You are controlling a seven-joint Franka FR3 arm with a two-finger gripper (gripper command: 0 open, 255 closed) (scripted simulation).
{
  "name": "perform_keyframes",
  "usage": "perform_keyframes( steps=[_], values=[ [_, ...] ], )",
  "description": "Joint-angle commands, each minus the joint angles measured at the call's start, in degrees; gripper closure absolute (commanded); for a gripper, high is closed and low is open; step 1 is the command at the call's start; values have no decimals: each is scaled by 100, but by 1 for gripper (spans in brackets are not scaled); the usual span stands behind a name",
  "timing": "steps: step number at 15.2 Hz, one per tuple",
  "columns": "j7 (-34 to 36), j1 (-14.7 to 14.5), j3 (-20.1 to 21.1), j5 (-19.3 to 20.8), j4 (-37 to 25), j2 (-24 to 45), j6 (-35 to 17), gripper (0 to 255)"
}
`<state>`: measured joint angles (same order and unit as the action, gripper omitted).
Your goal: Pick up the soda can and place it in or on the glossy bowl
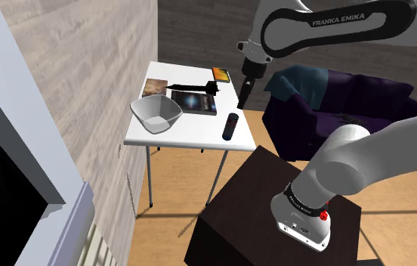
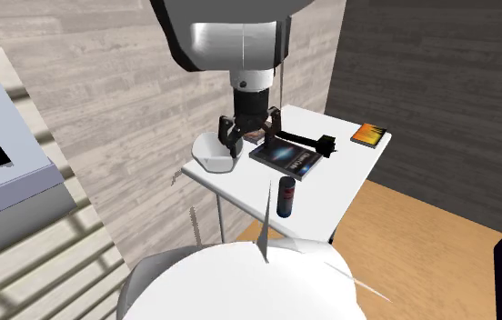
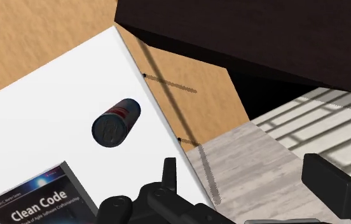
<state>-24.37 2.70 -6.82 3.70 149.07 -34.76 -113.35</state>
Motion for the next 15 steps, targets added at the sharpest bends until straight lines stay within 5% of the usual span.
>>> perform_keyframes(
  steps=[1,9,15],
  values=[
    [-268,81,-200,116,157,226,-408,0],
    [-1316,223,-941,240,80,1749,-1916,0],
    [-2311,219,-1384,-201,-339,3106,-2855,0]
  ],
)
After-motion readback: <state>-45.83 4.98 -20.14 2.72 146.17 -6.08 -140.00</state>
